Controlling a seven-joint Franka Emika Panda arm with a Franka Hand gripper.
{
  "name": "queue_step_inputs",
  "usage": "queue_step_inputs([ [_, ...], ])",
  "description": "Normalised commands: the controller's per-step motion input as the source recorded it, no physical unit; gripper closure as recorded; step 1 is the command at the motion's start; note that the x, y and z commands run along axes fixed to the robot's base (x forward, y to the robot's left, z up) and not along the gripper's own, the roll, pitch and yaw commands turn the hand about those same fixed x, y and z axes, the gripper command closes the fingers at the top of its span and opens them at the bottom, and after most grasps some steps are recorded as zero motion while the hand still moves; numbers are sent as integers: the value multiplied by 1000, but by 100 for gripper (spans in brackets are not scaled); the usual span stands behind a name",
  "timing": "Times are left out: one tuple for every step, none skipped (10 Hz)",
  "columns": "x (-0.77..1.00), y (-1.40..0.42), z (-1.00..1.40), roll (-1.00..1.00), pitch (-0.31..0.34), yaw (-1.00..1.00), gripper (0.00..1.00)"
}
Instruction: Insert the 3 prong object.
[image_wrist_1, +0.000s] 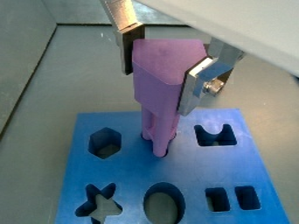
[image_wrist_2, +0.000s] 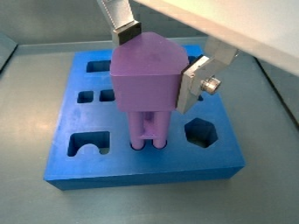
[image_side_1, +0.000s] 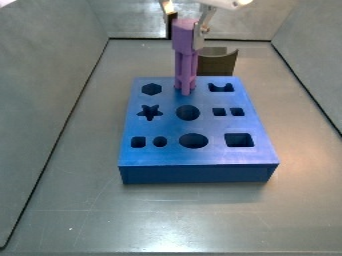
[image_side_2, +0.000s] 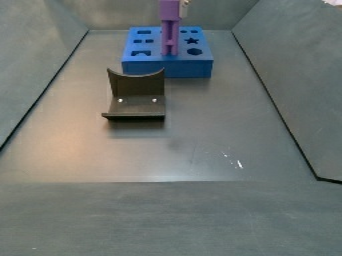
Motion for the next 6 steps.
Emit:
queue_step_inputs([
  [0, -40, -409, 86, -60, 0, 100],
  [0, -54, -354, 103, -39, 0, 100],
  [0, -23, -283, 47, -29, -23, 100],
  [-63, 0, -83, 0, -127, 0, 100],
  [0, 0, 0, 0, -27, 0, 100],
  [0, 0, 0, 0, 0, 0, 100],
])
